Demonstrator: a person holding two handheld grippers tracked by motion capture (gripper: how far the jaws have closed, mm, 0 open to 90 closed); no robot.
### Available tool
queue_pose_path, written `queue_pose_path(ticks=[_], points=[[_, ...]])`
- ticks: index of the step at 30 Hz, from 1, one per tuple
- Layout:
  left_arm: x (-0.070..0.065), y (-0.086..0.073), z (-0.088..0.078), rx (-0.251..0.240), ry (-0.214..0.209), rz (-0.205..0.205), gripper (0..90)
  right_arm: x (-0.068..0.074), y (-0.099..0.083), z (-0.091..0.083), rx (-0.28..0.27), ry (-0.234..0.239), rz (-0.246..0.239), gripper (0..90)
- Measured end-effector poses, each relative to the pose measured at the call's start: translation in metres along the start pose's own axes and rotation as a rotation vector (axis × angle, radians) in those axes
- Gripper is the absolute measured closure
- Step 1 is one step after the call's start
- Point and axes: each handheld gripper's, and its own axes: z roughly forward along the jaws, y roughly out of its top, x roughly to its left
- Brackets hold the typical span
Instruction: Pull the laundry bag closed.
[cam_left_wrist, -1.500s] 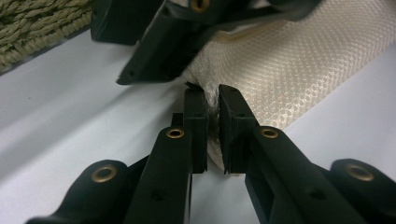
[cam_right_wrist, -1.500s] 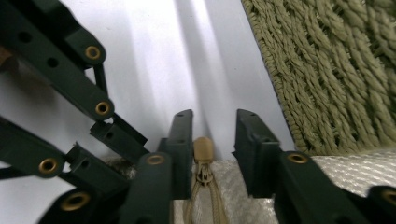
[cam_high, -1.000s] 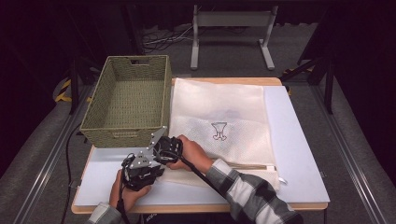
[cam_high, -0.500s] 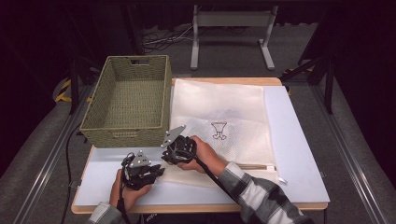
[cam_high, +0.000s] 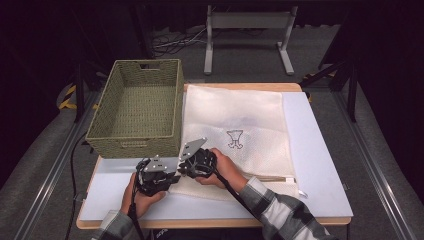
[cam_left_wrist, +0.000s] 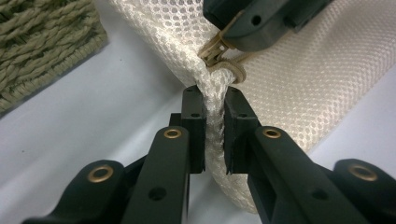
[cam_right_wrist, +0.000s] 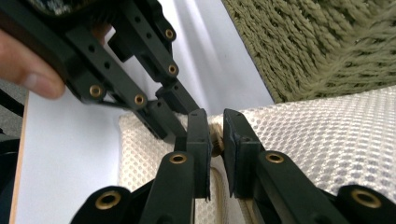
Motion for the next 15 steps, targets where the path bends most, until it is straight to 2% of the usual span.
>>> queue_pose_path(ticks=[5, 11, 14, 15], points=[[0.001, 0.001, -0.002, -0.035, -0.009, -0.012, 79.3, 0.002, -0.007, 0.0, 0.014, -0.027, -0.023, 81.4], [0.002, 0.003, 0.0, -0.047, -0.026, -0.026, 79.4, 0.002, -0.013, 0.002, 0.016, -0.043, -0.033, 81.3], [0.0, 0.003, -0.001, -0.05, -0.015, -0.008, 81.0, 0.002, -0.014, 0.001, 0.017, -0.045, -0.034, 81.5], [-0.002, 0.004, -0.001, -0.049, -0.001, 0.012, 81.7, 0.001, -0.014, 0.0, 0.022, -0.041, -0.029, 81.5]])
